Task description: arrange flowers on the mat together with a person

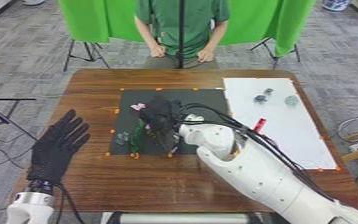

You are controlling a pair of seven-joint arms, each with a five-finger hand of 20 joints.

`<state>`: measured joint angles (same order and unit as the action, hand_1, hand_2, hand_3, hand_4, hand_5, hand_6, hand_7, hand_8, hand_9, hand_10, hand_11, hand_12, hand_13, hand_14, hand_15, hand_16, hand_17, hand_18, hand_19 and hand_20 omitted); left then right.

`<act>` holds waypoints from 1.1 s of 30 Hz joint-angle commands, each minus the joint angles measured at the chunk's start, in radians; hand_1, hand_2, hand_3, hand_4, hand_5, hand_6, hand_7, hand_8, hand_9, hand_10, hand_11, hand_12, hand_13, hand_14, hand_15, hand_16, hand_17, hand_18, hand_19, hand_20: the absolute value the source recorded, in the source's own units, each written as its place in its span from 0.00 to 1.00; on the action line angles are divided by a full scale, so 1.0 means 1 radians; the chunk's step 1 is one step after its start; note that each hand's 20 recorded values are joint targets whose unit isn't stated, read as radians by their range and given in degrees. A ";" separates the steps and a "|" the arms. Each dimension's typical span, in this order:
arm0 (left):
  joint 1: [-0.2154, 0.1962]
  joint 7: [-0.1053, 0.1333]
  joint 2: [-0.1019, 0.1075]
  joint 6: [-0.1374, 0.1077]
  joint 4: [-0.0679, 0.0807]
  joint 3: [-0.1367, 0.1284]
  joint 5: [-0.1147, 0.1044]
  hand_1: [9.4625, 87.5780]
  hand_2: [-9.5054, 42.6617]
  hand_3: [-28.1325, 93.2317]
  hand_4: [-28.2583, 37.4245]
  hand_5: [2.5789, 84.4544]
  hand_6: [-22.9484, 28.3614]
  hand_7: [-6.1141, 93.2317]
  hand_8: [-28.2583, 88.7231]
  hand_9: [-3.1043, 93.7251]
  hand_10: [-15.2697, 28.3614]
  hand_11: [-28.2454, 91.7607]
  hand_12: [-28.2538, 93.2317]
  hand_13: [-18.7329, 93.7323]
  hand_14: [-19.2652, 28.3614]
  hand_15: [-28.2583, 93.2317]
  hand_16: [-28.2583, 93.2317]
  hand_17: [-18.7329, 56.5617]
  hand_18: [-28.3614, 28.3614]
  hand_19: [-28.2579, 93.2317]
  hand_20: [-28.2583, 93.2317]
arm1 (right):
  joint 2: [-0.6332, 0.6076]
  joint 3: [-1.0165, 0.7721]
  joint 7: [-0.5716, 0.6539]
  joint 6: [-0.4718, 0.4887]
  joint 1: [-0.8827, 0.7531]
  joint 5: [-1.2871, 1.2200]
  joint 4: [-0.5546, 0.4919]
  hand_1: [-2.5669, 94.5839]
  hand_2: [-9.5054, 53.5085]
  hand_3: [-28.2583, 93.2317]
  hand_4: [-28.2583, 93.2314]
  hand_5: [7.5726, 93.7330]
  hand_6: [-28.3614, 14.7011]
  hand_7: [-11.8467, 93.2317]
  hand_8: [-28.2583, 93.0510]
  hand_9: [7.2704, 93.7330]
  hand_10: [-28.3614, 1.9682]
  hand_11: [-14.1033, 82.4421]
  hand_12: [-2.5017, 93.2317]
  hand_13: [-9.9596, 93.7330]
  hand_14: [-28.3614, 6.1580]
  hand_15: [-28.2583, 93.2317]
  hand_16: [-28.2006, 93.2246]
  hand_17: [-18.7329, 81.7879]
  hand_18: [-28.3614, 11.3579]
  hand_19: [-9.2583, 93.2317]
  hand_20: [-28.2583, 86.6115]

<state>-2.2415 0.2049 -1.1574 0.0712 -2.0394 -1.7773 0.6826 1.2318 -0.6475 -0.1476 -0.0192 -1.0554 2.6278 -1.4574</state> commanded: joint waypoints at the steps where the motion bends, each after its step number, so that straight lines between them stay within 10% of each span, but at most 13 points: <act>1: -0.006 -0.017 -0.007 0.018 0.007 0.002 0.004 0.19 0.16 0.81 0.01 0.38 0.50 0.21 0.17 0.32 0.62 0.36 0.37 0.37 0.69 0.37 0.27 0.13 0.88 0.58 0.30 | 0.012 -0.006 0.012 -0.009 -0.009 0.015 0.006 0.57 0.01 0.85 0.00 0.68 0.74 0.59 0.23 0.89 0.77 0.38 0.58 0.83 0.70 0.73 0.44 0.52 0.30 0.85 0.56; 33: -0.017 -0.012 -0.018 0.008 0.004 -0.001 0.005 0.18 0.15 0.83 0.00 0.39 0.51 0.25 0.15 0.32 0.65 0.42 0.34 0.37 0.72 0.44 0.22 0.13 0.88 0.59 0.29 | -0.024 -0.052 0.152 0.060 -0.026 0.000 -0.127 0.49 0.00 0.83 0.00 0.55 0.72 0.58 0.19 0.70 0.71 0.48 0.49 0.70 0.67 0.74 0.41 0.44 0.30 0.79 0.58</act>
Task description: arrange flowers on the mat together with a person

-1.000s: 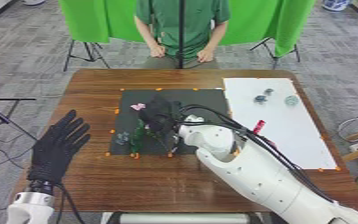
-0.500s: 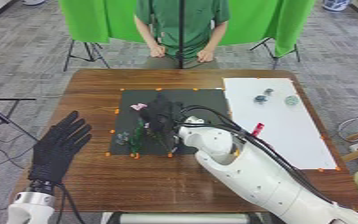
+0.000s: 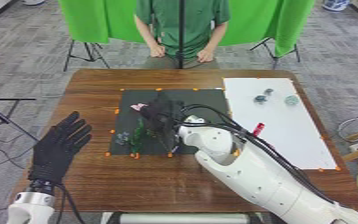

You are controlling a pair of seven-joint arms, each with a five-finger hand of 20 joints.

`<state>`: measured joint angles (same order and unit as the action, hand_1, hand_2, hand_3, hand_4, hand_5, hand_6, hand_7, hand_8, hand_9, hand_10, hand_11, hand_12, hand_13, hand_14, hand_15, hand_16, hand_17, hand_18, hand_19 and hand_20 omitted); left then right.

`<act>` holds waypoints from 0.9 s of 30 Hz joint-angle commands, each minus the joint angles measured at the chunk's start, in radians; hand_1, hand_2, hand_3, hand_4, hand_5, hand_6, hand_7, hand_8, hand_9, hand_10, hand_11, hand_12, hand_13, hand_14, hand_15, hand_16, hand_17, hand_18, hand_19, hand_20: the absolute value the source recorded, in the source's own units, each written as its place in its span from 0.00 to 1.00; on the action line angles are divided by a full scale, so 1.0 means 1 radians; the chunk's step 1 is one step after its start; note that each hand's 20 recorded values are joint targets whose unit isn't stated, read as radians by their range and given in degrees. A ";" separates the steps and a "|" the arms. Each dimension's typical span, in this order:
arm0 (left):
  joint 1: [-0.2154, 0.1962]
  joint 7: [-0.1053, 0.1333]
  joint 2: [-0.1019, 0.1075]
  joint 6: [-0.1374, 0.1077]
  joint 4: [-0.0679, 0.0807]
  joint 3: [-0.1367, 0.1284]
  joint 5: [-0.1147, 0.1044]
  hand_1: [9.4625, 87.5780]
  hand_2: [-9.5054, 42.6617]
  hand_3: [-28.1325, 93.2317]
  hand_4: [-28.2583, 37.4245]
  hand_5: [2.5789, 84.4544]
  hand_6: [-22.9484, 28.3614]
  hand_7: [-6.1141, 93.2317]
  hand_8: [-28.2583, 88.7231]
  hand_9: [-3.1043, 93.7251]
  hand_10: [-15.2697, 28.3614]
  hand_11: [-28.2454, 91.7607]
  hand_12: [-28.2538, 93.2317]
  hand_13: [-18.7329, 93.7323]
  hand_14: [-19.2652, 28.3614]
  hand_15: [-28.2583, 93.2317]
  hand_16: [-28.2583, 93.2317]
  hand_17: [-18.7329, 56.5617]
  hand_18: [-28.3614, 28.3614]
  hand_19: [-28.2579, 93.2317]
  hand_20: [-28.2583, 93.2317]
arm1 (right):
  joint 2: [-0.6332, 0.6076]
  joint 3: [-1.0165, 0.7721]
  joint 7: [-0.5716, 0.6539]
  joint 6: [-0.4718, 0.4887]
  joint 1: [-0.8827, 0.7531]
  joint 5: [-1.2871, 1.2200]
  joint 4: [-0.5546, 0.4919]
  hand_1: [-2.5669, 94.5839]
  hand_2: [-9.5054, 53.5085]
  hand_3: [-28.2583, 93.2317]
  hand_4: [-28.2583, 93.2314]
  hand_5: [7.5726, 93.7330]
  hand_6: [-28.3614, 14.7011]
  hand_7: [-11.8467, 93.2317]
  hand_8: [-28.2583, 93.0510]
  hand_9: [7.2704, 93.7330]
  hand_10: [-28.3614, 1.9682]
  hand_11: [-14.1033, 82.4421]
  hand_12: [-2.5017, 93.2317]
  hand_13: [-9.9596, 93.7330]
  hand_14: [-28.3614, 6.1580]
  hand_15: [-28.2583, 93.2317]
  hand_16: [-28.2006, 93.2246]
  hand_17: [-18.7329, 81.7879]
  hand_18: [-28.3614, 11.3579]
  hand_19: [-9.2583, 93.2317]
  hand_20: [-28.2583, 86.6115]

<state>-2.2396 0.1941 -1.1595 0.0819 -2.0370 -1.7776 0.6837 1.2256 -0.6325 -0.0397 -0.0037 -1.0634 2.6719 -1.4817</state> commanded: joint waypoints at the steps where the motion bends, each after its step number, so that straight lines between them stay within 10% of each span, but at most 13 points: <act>1: -0.018 0.001 -0.018 -0.003 0.002 0.001 0.003 0.18 0.15 0.83 0.00 0.39 0.51 0.25 0.15 0.32 0.65 0.42 0.34 0.37 0.72 0.44 0.22 0.13 0.88 0.59 0.29 | -0.030 -0.076 0.054 0.038 -0.020 -0.077 -0.126 0.47 0.00 0.84 0.00 0.55 0.71 0.57 0.20 0.69 0.70 0.50 0.46 0.70 0.66 0.74 0.41 0.44 0.30 0.79 0.58; 13: -0.020 0.024 -0.048 0.000 -0.007 -0.006 0.013 0.19 0.16 0.82 0.00 0.38 0.50 0.22 0.16 0.32 0.63 0.39 0.34 0.37 0.70 0.40 0.23 0.13 0.88 0.58 0.29 | -0.278 -0.749 0.078 0.271 -0.446 -0.958 -0.497 0.29 0.41 0.96 0.06 0.53 0.60 0.41 0.11 0.52 0.43 0.50 0.30 0.55 0.48 0.67 0.36 0.35 0.21 0.69 0.55; 18: -0.002 0.012 -0.057 0.008 0.001 0.003 0.011 0.18 0.16 0.82 0.00 0.38 0.50 0.22 0.17 0.32 0.62 0.38 0.35 0.37 0.70 0.40 0.24 0.13 0.88 0.58 0.29 | -0.309 -0.957 0.100 0.260 -0.653 -1.205 -0.566 0.25 0.36 0.94 0.05 0.50 0.53 0.31 0.13 0.49 0.40 0.40 0.27 0.52 0.44 0.59 0.36 0.34 0.18 0.63 0.52; 22: 0.002 -0.002 -0.070 0.012 -0.004 0.002 0.080 0.18 0.16 0.82 0.00 0.38 0.50 0.21 0.17 0.32 0.62 0.38 0.35 0.37 0.70 0.39 0.24 0.13 0.88 0.58 0.30 | -0.266 -1.084 0.088 0.144 -0.830 -1.458 -0.633 0.20 0.34 0.94 0.05 0.49 0.52 0.26 0.14 0.48 0.40 0.34 0.26 0.51 0.41 0.54 0.36 0.33 0.17 0.59 0.49; 27: 0.017 -0.002 -0.067 0.015 0.006 0.032 0.055 0.18 0.16 0.82 0.00 0.38 0.50 0.21 0.17 0.32 0.62 0.37 0.35 0.37 0.70 0.39 0.25 0.13 0.88 0.58 0.30 | -0.196 -1.201 0.088 0.063 -0.968 -1.777 -0.671 0.19 0.30 0.94 0.04 0.48 0.53 0.26 0.15 0.48 0.40 0.32 0.25 0.50 0.40 0.51 0.37 0.32 0.17 0.58 0.49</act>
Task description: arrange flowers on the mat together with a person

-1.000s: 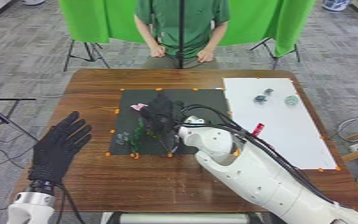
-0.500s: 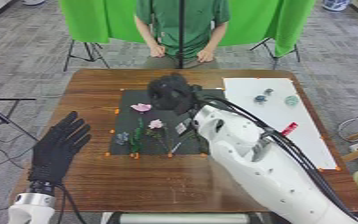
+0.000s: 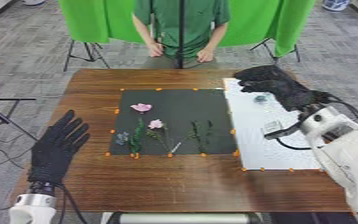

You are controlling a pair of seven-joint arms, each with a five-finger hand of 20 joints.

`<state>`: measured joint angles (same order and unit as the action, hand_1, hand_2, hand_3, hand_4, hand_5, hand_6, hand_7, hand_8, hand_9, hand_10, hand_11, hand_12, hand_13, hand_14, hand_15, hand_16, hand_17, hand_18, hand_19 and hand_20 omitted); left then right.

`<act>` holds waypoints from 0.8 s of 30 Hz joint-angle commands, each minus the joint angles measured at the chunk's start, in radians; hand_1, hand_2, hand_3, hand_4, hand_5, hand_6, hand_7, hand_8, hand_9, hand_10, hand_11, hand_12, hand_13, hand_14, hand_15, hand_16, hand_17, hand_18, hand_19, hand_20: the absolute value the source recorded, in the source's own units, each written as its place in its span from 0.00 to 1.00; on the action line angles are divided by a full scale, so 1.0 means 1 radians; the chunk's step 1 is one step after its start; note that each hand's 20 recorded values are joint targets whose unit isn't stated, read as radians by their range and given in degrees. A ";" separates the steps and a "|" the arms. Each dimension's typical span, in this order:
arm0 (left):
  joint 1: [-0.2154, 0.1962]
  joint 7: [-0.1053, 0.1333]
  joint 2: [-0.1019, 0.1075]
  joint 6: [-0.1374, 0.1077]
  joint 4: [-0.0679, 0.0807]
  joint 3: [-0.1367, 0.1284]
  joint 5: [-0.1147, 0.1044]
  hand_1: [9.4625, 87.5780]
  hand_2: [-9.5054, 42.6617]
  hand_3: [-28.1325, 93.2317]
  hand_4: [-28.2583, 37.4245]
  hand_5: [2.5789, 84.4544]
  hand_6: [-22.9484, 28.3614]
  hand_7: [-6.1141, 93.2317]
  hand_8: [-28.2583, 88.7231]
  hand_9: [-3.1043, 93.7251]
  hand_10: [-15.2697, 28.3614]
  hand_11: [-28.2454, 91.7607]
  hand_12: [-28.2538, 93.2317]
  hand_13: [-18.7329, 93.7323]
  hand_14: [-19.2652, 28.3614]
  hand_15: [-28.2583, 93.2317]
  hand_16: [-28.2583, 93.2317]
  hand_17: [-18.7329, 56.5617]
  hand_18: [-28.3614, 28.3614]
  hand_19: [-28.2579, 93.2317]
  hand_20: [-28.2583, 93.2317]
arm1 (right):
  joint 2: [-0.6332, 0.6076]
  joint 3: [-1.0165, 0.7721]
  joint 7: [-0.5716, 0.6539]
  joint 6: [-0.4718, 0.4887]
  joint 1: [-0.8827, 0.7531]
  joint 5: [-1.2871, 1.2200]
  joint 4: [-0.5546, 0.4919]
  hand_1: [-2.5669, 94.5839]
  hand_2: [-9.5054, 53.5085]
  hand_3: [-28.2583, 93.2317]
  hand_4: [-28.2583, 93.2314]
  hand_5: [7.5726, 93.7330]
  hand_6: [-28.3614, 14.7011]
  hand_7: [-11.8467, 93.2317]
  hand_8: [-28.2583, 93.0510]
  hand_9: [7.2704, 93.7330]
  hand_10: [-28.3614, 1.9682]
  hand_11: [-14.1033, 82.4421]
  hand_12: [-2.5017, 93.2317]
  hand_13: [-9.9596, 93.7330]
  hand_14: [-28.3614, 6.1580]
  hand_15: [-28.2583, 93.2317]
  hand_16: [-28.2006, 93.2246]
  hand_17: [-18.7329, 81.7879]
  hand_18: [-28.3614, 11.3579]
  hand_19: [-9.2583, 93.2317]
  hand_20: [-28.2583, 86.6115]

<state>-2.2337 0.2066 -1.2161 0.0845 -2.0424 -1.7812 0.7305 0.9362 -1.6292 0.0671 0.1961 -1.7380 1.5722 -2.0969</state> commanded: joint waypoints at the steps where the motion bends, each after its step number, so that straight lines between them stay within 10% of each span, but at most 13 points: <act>1: 0.020 -0.020 -0.012 0.025 0.016 0.041 0.008 0.18 0.16 0.82 0.00 0.38 0.50 0.21 0.17 0.32 0.62 0.37 0.35 0.37 0.70 0.39 0.25 0.13 0.88 0.58 0.30 | 0.107 -0.230 -0.009 -0.136 -0.322 -0.681 -0.067 0.19 0.29 0.94 0.05 0.48 0.53 0.26 0.15 0.48 0.40 0.32 0.25 0.50 0.40 0.51 0.38 0.32 0.17 0.58 0.49; 24: 0.017 -0.040 -0.014 0.034 0.031 0.029 0.008 0.18 0.17 0.82 0.00 0.38 0.51 0.21 0.17 0.32 0.63 0.37 0.35 0.38 0.70 0.39 0.25 0.13 0.88 0.58 0.30 | 0.214 -0.269 0.046 -0.078 -0.376 -0.740 -0.065 0.21 0.29 0.94 0.05 0.52 0.58 0.28 0.15 0.51 0.40 0.33 0.26 0.51 0.40 0.51 0.39 0.31 0.16 0.59 0.50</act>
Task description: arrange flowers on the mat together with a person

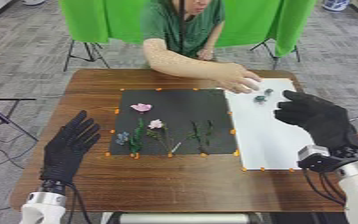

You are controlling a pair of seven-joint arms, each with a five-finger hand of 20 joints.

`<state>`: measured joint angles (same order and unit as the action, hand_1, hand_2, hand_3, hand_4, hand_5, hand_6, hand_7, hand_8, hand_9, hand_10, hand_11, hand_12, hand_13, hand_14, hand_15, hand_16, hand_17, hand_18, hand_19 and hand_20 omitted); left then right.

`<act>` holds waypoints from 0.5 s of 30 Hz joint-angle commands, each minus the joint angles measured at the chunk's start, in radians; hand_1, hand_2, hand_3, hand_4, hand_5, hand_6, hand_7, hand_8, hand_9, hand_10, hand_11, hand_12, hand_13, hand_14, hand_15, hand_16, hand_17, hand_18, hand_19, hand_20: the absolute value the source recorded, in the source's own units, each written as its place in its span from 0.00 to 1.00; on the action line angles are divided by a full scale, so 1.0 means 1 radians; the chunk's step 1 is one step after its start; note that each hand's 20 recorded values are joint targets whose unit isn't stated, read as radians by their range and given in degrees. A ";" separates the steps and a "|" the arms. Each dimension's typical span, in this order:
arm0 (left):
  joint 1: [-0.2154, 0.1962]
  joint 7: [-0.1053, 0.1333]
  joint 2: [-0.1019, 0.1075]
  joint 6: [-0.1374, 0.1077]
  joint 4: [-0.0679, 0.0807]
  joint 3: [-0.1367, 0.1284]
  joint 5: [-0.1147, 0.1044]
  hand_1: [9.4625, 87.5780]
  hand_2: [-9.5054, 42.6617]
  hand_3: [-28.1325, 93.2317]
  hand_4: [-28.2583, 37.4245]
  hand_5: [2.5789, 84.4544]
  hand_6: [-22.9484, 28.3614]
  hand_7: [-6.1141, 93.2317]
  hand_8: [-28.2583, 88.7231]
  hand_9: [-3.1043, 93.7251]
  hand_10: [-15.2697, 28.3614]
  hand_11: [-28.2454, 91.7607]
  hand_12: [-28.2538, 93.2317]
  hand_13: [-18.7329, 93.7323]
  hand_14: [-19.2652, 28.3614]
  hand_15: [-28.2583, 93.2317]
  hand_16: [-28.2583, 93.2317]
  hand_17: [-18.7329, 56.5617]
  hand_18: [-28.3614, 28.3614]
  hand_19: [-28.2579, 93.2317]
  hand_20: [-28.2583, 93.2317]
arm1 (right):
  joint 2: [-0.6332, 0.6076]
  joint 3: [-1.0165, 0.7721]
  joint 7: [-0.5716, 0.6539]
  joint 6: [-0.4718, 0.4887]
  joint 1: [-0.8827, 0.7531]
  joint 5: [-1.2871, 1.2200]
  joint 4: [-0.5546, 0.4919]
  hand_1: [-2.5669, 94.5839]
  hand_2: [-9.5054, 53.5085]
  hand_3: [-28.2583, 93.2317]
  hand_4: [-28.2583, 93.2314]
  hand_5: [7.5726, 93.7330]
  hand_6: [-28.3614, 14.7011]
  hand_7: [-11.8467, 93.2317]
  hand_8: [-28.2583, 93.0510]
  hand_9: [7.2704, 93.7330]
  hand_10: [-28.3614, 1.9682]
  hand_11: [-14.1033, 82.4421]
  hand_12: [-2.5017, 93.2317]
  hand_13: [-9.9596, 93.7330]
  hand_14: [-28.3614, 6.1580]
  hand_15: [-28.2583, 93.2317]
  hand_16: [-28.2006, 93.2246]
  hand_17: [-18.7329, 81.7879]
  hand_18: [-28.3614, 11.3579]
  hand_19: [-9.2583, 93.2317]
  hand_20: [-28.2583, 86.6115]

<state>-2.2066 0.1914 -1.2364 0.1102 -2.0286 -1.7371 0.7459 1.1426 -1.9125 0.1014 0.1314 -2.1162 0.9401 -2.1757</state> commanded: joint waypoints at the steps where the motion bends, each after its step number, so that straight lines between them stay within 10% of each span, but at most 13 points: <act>1: -0.015 -0.023 0.007 0.004 0.016 -0.019 -0.009 0.18 0.17 0.82 0.00 0.38 0.50 0.21 0.17 0.32 0.63 0.37 0.35 0.38 0.70 0.39 0.25 0.13 0.88 0.58 0.30 | 0.011 0.013 0.017 -0.009 0.003 -0.104 0.014 0.21 0.29 0.94 0.05 0.52 0.58 0.28 0.15 0.51 0.39 0.33 0.26 0.51 0.40 0.51 0.39 0.31 0.16 0.59 0.50; 15: -0.023 -0.015 0.013 0.003 0.012 -0.022 -0.014 0.19 0.17 0.82 0.00 0.39 0.51 0.21 0.17 0.33 0.63 0.38 0.35 0.38 0.70 0.39 0.25 0.13 0.87 0.58 0.30 | 0.010 0.012 0.039 -0.002 -0.001 -0.040 0.010 0.20 0.29 0.94 0.05 0.51 0.56 0.28 0.15 0.51 0.39 0.33 0.26 0.51 0.39 0.52 0.39 0.31 0.16 0.59 0.51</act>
<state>-2.2096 0.1782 -1.2254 0.1123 -2.0208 -1.7576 0.7364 1.1469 -1.9039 0.1367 0.1422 -2.1071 0.9358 -2.1659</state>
